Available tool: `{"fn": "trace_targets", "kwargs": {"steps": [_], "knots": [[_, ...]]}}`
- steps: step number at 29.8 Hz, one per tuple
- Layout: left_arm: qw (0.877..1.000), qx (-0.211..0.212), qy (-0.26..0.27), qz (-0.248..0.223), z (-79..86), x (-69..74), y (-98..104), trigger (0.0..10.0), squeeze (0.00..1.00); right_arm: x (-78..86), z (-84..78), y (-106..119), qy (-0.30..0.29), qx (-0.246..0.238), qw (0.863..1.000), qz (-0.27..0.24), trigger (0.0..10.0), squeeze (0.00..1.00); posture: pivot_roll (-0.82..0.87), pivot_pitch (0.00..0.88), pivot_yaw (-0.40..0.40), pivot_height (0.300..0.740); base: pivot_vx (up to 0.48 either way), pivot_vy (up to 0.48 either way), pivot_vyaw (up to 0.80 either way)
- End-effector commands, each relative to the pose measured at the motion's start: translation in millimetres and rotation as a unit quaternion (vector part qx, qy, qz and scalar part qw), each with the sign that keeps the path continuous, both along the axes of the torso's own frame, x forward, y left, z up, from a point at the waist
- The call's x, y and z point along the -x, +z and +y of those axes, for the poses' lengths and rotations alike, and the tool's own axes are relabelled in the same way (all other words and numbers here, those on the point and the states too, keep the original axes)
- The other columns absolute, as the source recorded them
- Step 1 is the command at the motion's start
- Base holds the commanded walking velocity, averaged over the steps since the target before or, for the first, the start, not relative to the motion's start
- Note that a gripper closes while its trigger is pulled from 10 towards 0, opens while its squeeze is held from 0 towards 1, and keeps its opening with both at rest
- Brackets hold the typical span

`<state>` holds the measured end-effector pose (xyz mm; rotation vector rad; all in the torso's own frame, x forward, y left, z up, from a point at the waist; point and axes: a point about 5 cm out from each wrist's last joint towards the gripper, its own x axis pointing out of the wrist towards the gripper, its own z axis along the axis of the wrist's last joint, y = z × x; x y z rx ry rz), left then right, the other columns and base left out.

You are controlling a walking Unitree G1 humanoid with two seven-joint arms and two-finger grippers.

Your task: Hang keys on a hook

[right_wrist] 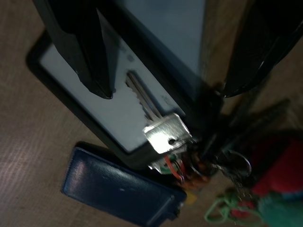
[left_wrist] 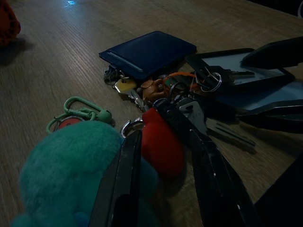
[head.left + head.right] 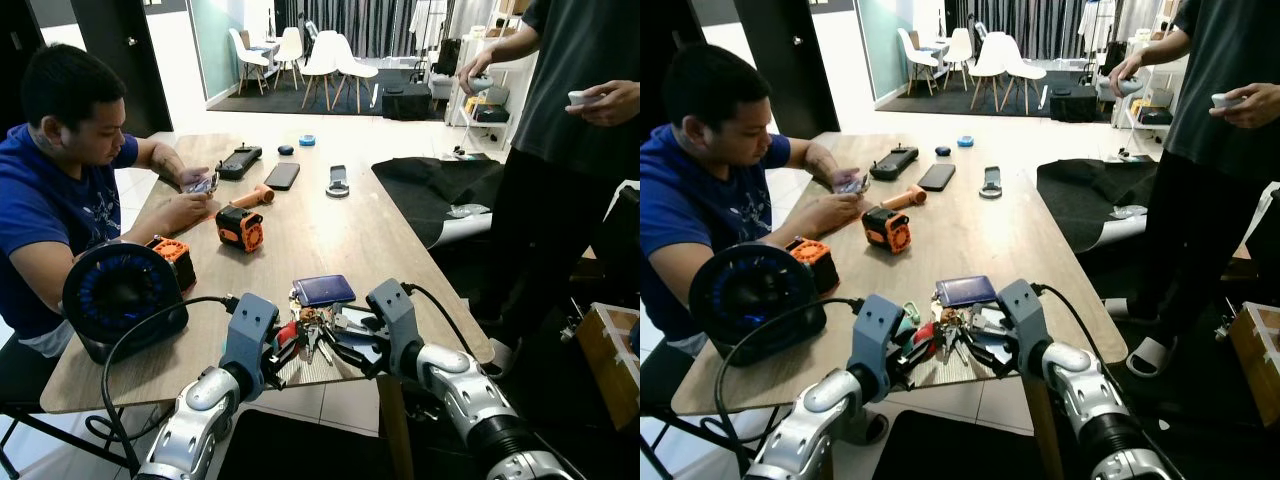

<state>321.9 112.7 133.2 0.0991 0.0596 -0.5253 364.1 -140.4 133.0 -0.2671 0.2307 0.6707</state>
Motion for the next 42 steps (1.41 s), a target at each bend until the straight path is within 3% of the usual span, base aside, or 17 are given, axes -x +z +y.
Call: {"fn": "trace_targets", "kwargs": {"steps": [1, 10, 11, 13, 14, 15, 16, 42], "knots": [[1.000, -0.005, -0.005, 0.006, -1.5, -0.1, -3, 10.0, 0.00, 4.4, -0.2, -8, 0.007, 0.029, 1.000, 0.004, 10.0, 0.00, 0.04, 0.123, 0.044, 0.740, 0.000, 0.000, 0.00], [1.000, -0.007, -0.004, 0.004, -1.8, -0.8, -2, 10.0, 0.00, 1.8, -5.7, -5, -0.017, 0.033, 0.999, -0.014, 10.0, 0.00, 0.04, 0.125, 0.044, 0.740, 0.000, 0.000, 0.00], [1.000, -0.007, -0.004, 0.004, -1.7, -0.8, -2, 10.0, 0.00, 1.3, -5.9, -4, -0.020, 0.030, 0.999, -0.017, 6.7, 0.00, 0.04, 0.125, 0.044, 0.740, 0.000, 0.000, 0.00], [1.000, -0.007, -0.004, 0.004, -1.7, -0.8, -2, 10.0, 0.00, 1.3, -5.9, -4, -0.020, 0.030, 0.999, -0.017, 6.7, 0.00, 0.04, 0.125, 0.044, 0.740, 0.000, 0.000, 0.00], [1.000, -0.007, -0.004, 0.004, -1.7, -0.8, -2, 10.0, 0.00, 1.1, -6.1, -4, -0.021, 0.029, 0.999, -0.017, 3.4, 0.00, 0.04, 0.125, 0.044, 0.740, 0.000, 0.000, 0.00], [1.000, -0.008, -0.004, 0.004, -1.7, -0.8, -2, 10.0, 0.00, 1.0, -6.2, -4, -0.022, 0.026, 0.999, -0.017, 0.7, 0.00, 0.04, 0.125, 0.044, 0.740, 0.000, 0.000, 0.00], [1.000, -0.008, -0.004, 0.004, -1.7, -0.8, -2, 10.0, 0.00, 1.0, -6.2, -4, -0.022, 0.025, 0.999, -0.017, 0.0, 0.00, 0.04, 0.125, 0.044, 0.740, 0.000, 0.000, 0.00], [1.000, -0.008, -0.003, -0.003, -0.9, -2.1, -1, 10.0, 0.00, 0.4, -7.3, 3, -0.030, 0.002, 0.999, -0.038, 0.0, 0.00, 0.04, 0.109, 0.043, 0.740, 0.000, 0.000, 0.00]]}}
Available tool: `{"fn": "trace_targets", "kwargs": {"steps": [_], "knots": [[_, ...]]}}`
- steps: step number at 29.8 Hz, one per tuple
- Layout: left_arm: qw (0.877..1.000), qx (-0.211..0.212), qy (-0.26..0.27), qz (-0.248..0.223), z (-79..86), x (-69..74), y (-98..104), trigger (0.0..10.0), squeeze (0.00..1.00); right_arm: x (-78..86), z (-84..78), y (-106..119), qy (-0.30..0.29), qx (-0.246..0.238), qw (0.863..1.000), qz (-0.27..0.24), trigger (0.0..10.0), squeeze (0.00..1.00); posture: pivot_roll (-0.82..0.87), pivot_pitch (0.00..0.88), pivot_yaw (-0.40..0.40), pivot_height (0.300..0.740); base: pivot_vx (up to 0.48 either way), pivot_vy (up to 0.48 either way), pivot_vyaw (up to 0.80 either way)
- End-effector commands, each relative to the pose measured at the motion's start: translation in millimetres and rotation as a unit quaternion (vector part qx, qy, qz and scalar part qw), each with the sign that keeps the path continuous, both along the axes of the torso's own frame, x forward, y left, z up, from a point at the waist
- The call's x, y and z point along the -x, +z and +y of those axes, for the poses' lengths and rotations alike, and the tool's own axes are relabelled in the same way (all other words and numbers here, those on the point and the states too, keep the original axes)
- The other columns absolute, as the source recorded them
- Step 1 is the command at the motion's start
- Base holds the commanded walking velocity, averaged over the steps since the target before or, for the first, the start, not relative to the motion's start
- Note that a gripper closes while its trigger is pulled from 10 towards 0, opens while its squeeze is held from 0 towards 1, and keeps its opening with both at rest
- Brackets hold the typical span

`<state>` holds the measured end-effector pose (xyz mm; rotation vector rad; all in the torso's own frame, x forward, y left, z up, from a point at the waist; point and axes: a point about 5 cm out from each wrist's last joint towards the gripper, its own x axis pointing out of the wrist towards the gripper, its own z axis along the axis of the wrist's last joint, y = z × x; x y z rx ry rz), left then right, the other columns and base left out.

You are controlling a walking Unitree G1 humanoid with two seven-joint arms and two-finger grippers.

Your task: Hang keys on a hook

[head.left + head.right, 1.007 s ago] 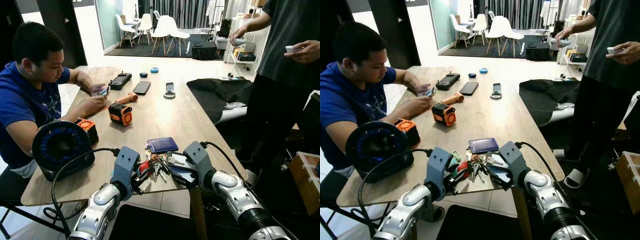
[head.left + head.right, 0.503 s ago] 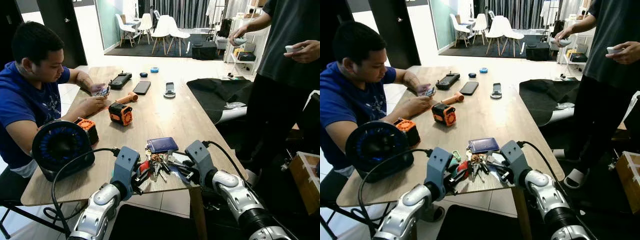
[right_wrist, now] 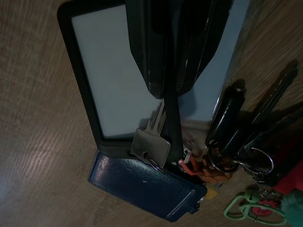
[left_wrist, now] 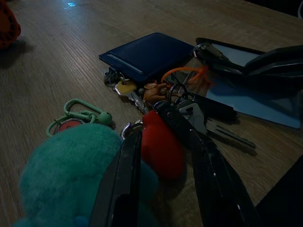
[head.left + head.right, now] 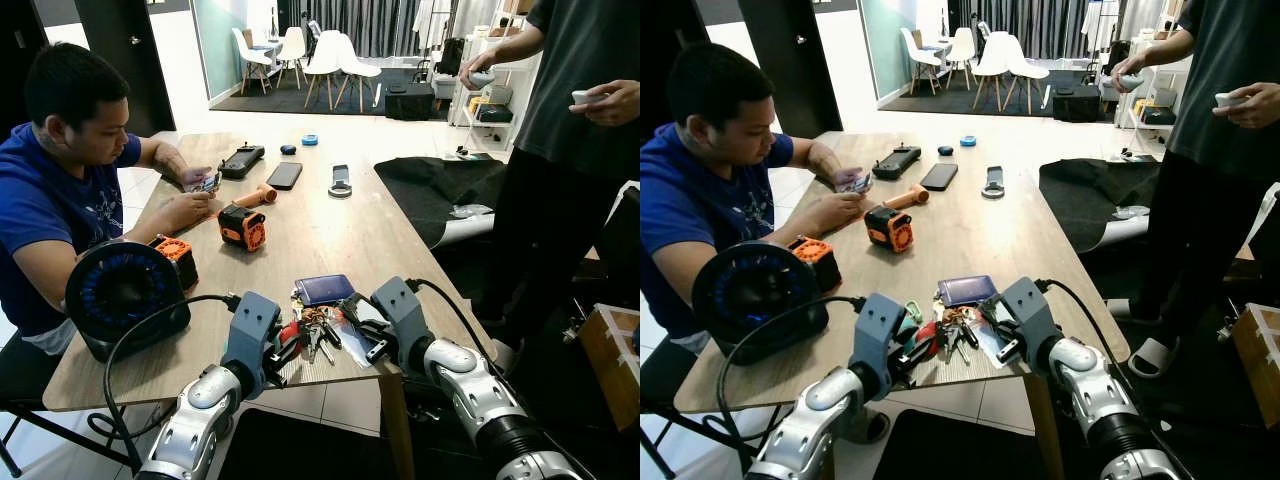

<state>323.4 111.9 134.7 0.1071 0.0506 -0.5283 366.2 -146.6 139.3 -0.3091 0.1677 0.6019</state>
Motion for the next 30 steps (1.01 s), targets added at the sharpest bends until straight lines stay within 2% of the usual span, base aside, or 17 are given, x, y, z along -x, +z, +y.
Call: {"fn": "trace_targets", "kwargs": {"steps": [1, 2, 3, 4, 6, 7, 8, 11, 14, 17, 21, 24, 27, 30], "knots": [[1.000, -0.005, -0.001, 0.001, 0.0, -0.6, -2, 10.0, 0.00, 2.5, -1.1, -2, -0.002, -0.011, 1.000, -0.001, 0.0, 0.00, 0.04, 0.109, 0.043, 0.740, 0.000, 0.000, 0.00], [1.000, -0.005, -0.001, 0.001, 0.0, -0.6, -2, 10.0, 0.00, 2.5, -1.1, -2, -0.002, -0.011, 1.000, -0.001, 0.0, 0.00, 0.04, 0.109, 0.043, 0.740, 0.000, 0.000, 0.00], [1.000, -0.005, -0.001, 0.001, 0.0, -1.1, -2, 10.0, 0.00, 1.9, -1.3, 1, -0.006, -0.019, 1.000, -0.010, 1.6, 0.00, 0.04, 0.109, 0.043, 0.740, 0.000, 0.000, 0.00], [1.000, -0.003, 0.000, -0.001, 0.5, -1.6, -1, 10.0, 0.00, 1.0, -0.1, 12, -0.006, -0.045, 0.998, -0.039, 2.5, 0.00, 0.04, 0.098, 0.042, 0.740, 0.000, 0.000, 0.00], [1.000, -0.001, 0.001, -0.002, 1.6, -2.5, 0, 10.0, 0.00, 1.4, 2.1, 31, -0.001, -0.085, 0.992, -0.092, 2.8, 0.00, 0.04, 0.094, 0.041, 0.740, 0.000, 0.000, 0.00], [1.000, -0.001, 0.001, -0.002, 1.6, -2.5, 0, 10.0, 0.00, 1.4, 2.1, 31, -0.001, -0.085, 0.992, -0.092, 2.8, 0.00, 0.04, 0.094, 0.041, 0.740, 0.000, 0.000, 0.00], [1.000, -0.001, 0.002, -0.003, 2.4, -3.0, 0, 10.0, 0.00, 3.0, 3.9, 39, 0.008, -0.104, 0.988, -0.113, 2.5, 0.00, 0.04, 0.094, 0.041, 0.740, 0.000, 0.000, 0.00], [1.000, 0.000, 0.006, -0.004, 6.3, -4.1, 1, 10.0, 0.00, 10.5, 9.6, 57, 0.035, -0.148, 0.977, -0.151, 0.0, 0.00, 0.04, 0.074, 0.036, 0.740, 0.000, 0.000, 0.00], [1.000, 0.000, 0.010, -0.005, 9.6, -4.9, 1, 10.0, 0.00, 16.3, 12.4, 68, 0.045, -0.188, 0.968, -0.162, 0.0, 0.00, 0.04, 0.072, 0.035, 0.740, 0.000, 0.000, 0.00], [1.000, -0.001, 0.014, -0.005, 12.2, -5.4, 0, 10.0, 0.00, 22.4, 15.8, 71, 0.058, -0.194, 0.965, -0.164, 0.0, 0.00, 0.04, 0.066, 0.033, 0.740, 0.000, 0.000, 0.00], [1.000, -0.004, 0.020, -0.004, 18.3, -5.7, -2, 10.0, 0.00, 37.5, 24.6, 65, 0.088, -0.195, 0.964, -0.160, 0.0, 0.00, 0.03, 0.055, 0.032, 0.740, 0.000, 0.000, 0.00], [1.000, -0.019, 0.024, -0.002, 27.1, -4.8, -6, 10.0, 0.00, 50.0, 33.3, 57, 0.124, -0.207, 0.961, -0.137, 0.0, 0.00, 0.03, 0.052, 0.031, 0.740, 0.000, 0.000, 0.00], [0.999, -0.024, 0.025, -0.002, 29.4, -4.6, -7, 10.0, 0.00, 53.5, 35.5, 55, 0.135, -0.208, 0.960, -0.130, 0.0, 0.00, 0.03, 0.052, 0.031, 0.740, 0.000, 0.000, 0.00], [0.999, -0.035, 0.006, -0.015, 47.4, 1.2, -10, 10.0, 0.00, 78.0, 46.9, 43, 0.199, -0.216, 0.952, -0.087, 0.0, 0.00, 0.03, 0.050, 0.028, 0.740, 0.000, 0.000, 0.00]]}}
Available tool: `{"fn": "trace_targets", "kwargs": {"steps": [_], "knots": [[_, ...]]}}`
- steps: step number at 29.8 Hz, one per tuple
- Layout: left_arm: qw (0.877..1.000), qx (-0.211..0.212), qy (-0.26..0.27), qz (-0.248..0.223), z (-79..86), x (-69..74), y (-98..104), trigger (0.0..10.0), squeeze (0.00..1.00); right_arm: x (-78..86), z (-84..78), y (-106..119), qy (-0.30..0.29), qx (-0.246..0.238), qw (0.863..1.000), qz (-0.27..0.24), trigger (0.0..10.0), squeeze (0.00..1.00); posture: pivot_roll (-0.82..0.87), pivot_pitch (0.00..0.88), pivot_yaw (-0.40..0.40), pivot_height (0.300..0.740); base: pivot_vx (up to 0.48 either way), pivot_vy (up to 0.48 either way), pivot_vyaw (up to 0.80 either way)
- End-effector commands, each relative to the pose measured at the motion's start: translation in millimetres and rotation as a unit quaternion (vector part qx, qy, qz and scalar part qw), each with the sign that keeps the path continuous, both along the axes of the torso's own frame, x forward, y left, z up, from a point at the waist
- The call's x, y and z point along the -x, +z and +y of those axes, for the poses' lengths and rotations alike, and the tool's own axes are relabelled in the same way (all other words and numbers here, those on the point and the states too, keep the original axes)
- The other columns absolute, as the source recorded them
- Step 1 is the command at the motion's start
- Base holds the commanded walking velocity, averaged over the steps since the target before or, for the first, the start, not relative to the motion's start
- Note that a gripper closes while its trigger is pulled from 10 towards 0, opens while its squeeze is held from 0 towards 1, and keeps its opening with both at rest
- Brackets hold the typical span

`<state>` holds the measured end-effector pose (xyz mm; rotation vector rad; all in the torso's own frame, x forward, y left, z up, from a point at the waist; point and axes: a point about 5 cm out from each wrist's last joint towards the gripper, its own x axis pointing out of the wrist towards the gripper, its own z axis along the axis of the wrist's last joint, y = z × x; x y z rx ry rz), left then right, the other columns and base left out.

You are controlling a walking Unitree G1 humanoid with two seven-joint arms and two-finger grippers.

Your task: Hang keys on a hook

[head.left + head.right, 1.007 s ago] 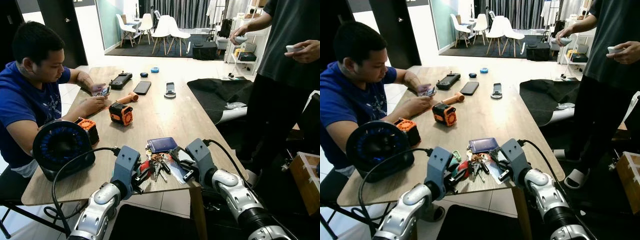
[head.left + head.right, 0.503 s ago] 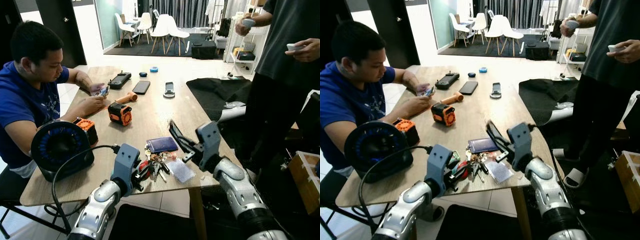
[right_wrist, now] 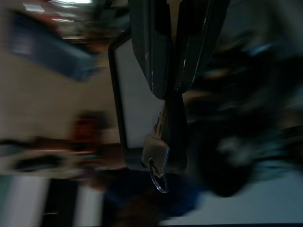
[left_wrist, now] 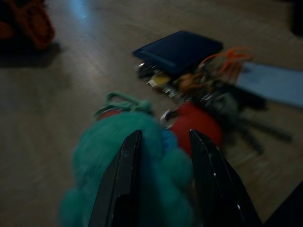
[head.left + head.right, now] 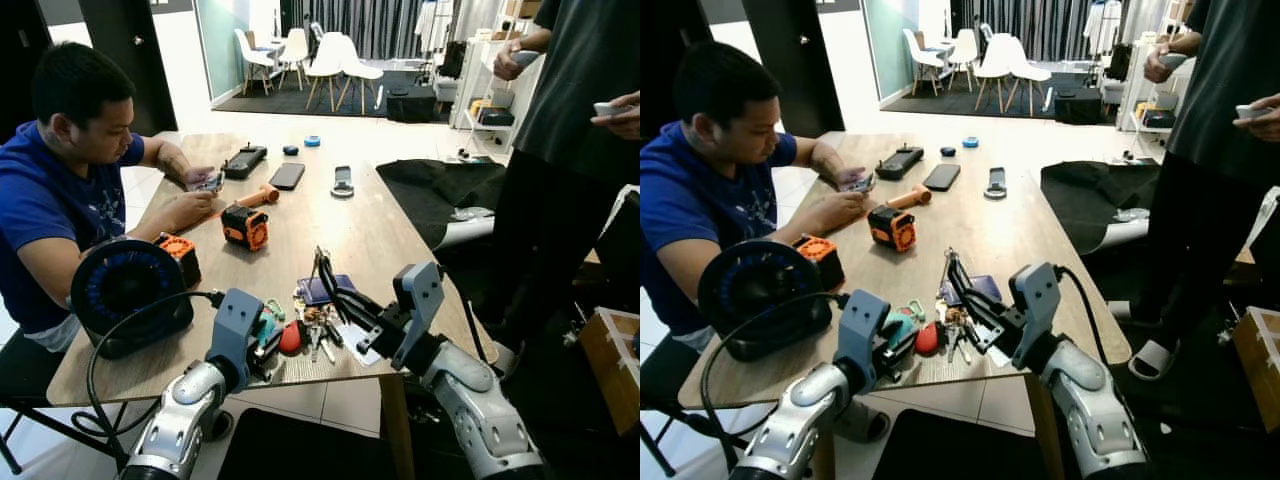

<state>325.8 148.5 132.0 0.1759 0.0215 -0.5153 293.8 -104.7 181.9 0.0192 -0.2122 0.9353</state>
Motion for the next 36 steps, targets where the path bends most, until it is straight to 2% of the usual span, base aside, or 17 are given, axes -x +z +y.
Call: {"fn": "trace_targets", "kwargs": {"steps": [1, 2, 4, 7, 11, 14, 15, 20, 24, 27, 31, 33, 34, 36], "knots": [[0.999, -0.003, -0.035, 0.009, 17.6, 11.7, -10, 10.0, 0.00, 17.0, 9.2, -5, 0.054, -0.001, 0.998, 0.018, 0.0, 0.00, 0.03, 0.050, 0.028, 0.740, 0.000, 0.000, 0.00], [0.999, -0.003, -0.035, 0.009, 17.6, 11.7, -10, 10.0, 0.00, 17.0, 9.2, -5, 0.054, -0.001, 0.998, 0.018, 0.0, 0.00, 0.03, 0.050, 0.028, 0.740, 0.000, 0.000, 0.00], [0.998, -0.005, -0.067, 0.014, 19.7, 18.5, -12, 10.0, 0.00, 22.3, 11.5, -6, 0.067, 0.000, 0.998, 0.024, 0.0, 0.00, 0.03, 0.050, 0.027, 0.740, 0.000, 0.000, 0.00], [0.996, 0.011, -0.091, 0.018, 20.0, 24.4, -13, 10.0, 0.00, 27.3, 14.6, -7, 0.078, -0.001, 0.997, 0.028, 0.0, 0.00, 0.03, 0.050, 0.029, 0.740, 0.000, 0.000, 0.00], [0.987, 0.088, -0.135, 0.019, 14.0, 31.8, -2, 10.0, 0.00, 33.2, 18.4, -7, 0.097, -0.005, 0.995, 0.037, 0.0, 0.00, 0.03, 0.048, 0.030, 0.740, 0.000, 0.000, 0.00], [0.978, 0.100, -0.181, 0.038, 8.3, 39.3, -2, 10.0, 0.00, 36.7, 19.9, -7, 0.114, -0.008, 0.992, 0.048, 0.0, 0.00, 0.03, 0.047, 0.030, 0.740, 0.000, 0.000, 0.00], [0.978, 0.100, -0.181, 0.038, 8.3, 39.3, -2, 10.0, 0.00, 36.7, 19.9, -7, 0.114, -0.008, 0.992, 0.048, 0.0, 0.00, 0.03, 0.047, 0.030, 0.740, 0.000, 0.000, 0.00], [0.963, 0.071, -0.246, 0.080, 8.2, 53.8, -12, 10.0, 0.00, 47.3, 20.8, -10, 0.151, -0.007, 0.985, 0.082, 0.0, 0.00, 0.03, 0.043, 0.028, 0.740, 0.000, 0.000, 0.00], [0.959, 0.040, -0.262, 0.101, 9.9, 59.3, -20, 10.0, 0.00, 53.8, 23.1, -17, 0.177, 0.003, 0.979, 0.106, 0.0, 0.00, 0.03, 0.042, 0.026, 0.740, 0.000, 0.000, 0.00], [0.959, 0.036, -0.260, 0.106, 10.0, 60.6, -25, 10.0, 0.00, 58.1, 24.7, -26, 0.189, 0.013, 0.974, 0.124, 0.0, 0.00, 0.03, 0.040, 0.025, 0.740, 0.000, 0.000, 0.00], [0.956, 0.002, -0.267, 0.123, 8.0, 65.2, -36, 10.0, 0.00, 67.4, 27.9, -39, 0.209, 0.019, 0.964, 0.160, 0.0, 0.00, 0.03, 0.039, 0.025, 0.740, 0.000, 0.000, 0.00], [0.955, -0.002, -0.269, 0.127, 7.8, 66.1, -38, 10.0, 0.00, 68.8, 28.1, -40, 0.211, 0.019, 0.963, 0.167, 0.0, 0.00, 0.03, 0.039, 0.025, 0.740, 0.000, 0.000, 0.00], [0.952, -0.012, -0.275, 0.133, 6.6, 69.0, -43, 10.0, 0.00, 70.4, 26.5, -52, 0.201, 0.035, 0.961, 0.187, 0.0, 0.00, 0.03, 0.040, 0.027, 0.740, 0.000, 0.000, 0.00], [0.952, -0.013, -0.275, 0.134, 6.1, 69.8, -44, 10.0, 0.00, 71.1, 25.3, -58, 0.196, 0.041, 0.960, 0.197, 0.0, 0.00, 0.03, 0.040, 0.027, 0.740, 0.000, 0.000, 0.00]]}}
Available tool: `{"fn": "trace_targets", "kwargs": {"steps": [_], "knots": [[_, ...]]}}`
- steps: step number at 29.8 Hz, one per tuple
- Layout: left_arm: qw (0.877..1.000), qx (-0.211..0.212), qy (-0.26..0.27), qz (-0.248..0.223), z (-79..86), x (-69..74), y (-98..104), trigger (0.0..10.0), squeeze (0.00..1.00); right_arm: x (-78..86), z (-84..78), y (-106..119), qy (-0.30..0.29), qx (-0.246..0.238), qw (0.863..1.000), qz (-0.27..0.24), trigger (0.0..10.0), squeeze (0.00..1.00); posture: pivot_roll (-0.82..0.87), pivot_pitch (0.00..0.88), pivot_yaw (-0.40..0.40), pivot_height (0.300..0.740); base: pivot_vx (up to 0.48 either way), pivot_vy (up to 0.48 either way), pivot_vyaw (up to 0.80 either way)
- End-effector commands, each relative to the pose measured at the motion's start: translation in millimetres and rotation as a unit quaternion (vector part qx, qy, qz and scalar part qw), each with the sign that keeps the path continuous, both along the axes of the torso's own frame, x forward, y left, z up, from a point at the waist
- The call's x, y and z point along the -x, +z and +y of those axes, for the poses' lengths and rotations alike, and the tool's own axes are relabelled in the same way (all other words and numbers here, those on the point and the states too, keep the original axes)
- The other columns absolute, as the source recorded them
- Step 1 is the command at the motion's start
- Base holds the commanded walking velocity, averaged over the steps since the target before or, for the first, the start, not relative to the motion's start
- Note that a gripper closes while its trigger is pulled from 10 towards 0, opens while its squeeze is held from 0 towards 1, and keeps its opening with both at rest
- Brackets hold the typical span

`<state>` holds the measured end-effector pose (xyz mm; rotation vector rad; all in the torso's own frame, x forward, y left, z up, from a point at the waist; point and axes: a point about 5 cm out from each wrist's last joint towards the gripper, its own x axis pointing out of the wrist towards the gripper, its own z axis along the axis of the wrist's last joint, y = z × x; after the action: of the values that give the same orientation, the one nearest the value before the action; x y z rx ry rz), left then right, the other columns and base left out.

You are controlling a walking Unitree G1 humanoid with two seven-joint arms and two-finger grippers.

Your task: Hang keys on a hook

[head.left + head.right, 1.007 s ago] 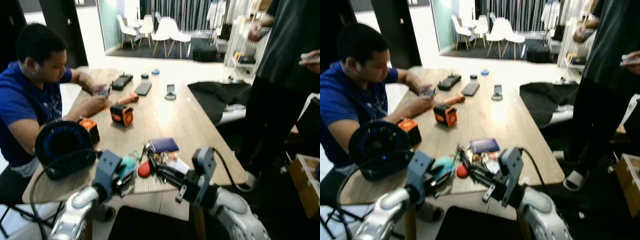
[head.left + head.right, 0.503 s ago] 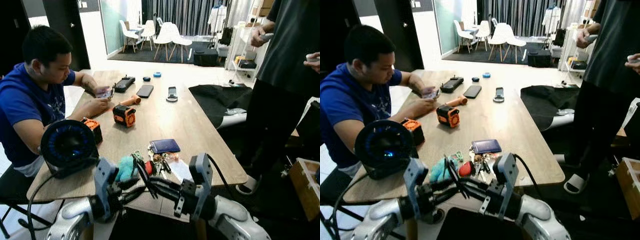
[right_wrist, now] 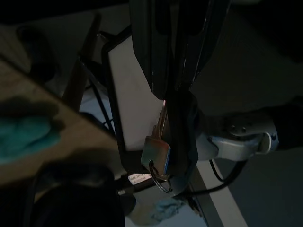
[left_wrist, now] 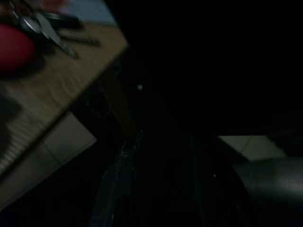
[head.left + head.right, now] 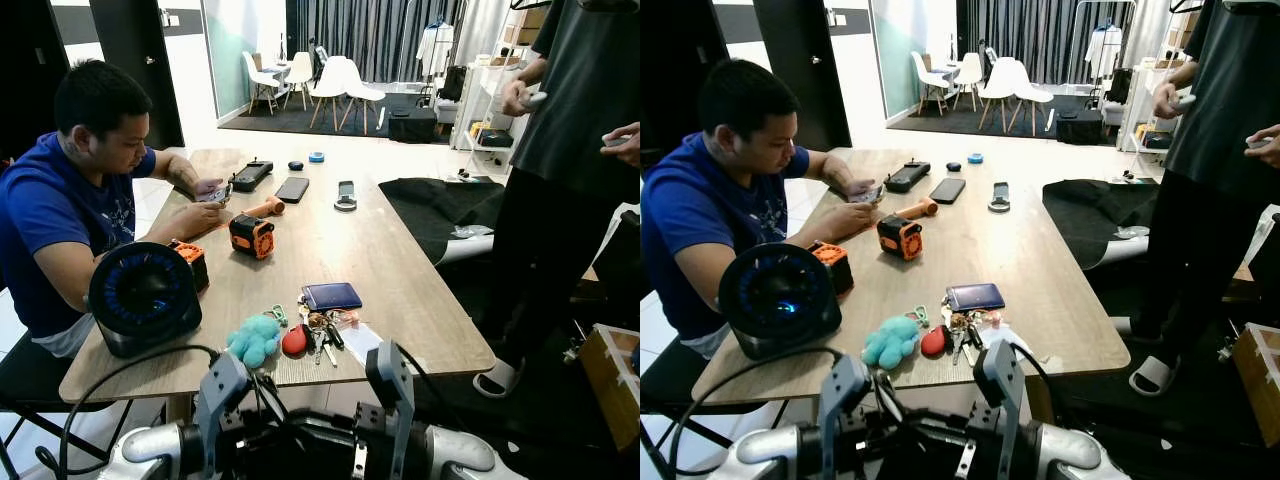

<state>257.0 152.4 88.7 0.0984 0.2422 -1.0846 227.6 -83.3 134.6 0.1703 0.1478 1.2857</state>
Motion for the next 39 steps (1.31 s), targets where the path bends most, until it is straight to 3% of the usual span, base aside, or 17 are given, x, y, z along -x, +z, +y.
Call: {"fn": "trace_targets", "kwargs": {"steps": [1, 6, 10, 16, 24, 26, 28, 31, 34, 39], "knots": [[1.000, -0.016, -0.008, -0.005, 2.2, 1.0, -1, 10.0, 0.00, 4.8, 3.9, -11, 0.016, 0.014, 0.999, 0.024, 0.0, 0.00, 0.03, 0.040, 0.027, 0.740, 0.000, 0.000, 0.00], [1.000, -0.021, -0.011, 0.001, 0.7, 4.7, -5, 10.0, 0.00, 13.0, 0.1, -25, 0.017, 0.028, 0.998, 0.053, 0.0, 0.00, 0.03, 0.043, 0.026, 0.740, 0.000, 0.000, 0.00], [0.999, -0.048, 0.009, 0.000, 4.1, 4.0, -15, 10.0, 0.00, 18.4, 0.2, -27, 0.018, 0.022, 0.998, 0.063, 0.0, 0.00, 0.03, 0.042, 0.027, 0.740, 0.000, 0.000, 0.00], [0.992, -0.092, 0.089, -0.015, 10.5, -5.9, -32, 10.0, 0.00, 25.9, -2.1, -34, 0.021, 0.023, 0.996, 0.081, 0.0, 0.00, 0.03, 0.045, 0.031, 0.740, 0.000, 0.000, 0.00], [0.987, -0.125, 0.105, -0.004, 12.1, -4.3, -47, 10.0, 0.00, 32.7, -8.9, -46, 0.019, 0.036, 0.993, 0.108, 0.0, 0.00, 0.03, 0.046, 0.033, 0.740, 0.000, 0.000, 0.00], [0.976, -0.184, 0.118, 0.015, 17.4, -0.9, -64, 10.0, 0.00, 35.5, -16.2, -64, 0.000, 0.054, 0.988, 0.147, 0.0, 0.00, 0.03, 0.045, 0.033, 0.740, 0.000, 0.000, 0.00], [0.973, -0.199, 0.117, 0.018, 18.8, 0.9, -68, 10.0, 0.00, 36.5, -18.6, -69, -0.007, 0.061, 0.986, 0.157, 0.0, 0.00, 0.03, 0.045, 0.034, 0.740, 0.000, 0.000, 0.00], [0.968, -0.209, 0.133, 0.032, 20.7, 5.6, -79, 10.0, 0.00, 38.9, -28.4, -92, -0.047, 0.088, 0.977, 0.187, 0.0, 0.00, 0.03, 0.043, 0.034, 0.740, 0.000, 0.000, 0.00], [0.967, -0.210, 0.137, 0.036, 21.0, 7.4, -82, 10.0, 0.00, 39.1, -31.5, -100, -0.063, 0.094, 0.974, 0.196, 0.0, 0.00, 0.03, 0.042, 0.033, 0.740, 0.000, 0.000, 0.00], [0.957, -0.231, 0.165, 0.064, 25.2, 18.0, -100, 10.0, 0.00, 33.9, -50.8, -136, -0.196, 0.111, 0.944, 0.240, 0.0, 0.00, 0.03, 0.040, 0.034, 0.740, 0.000, 0.000, 0.00]]}}
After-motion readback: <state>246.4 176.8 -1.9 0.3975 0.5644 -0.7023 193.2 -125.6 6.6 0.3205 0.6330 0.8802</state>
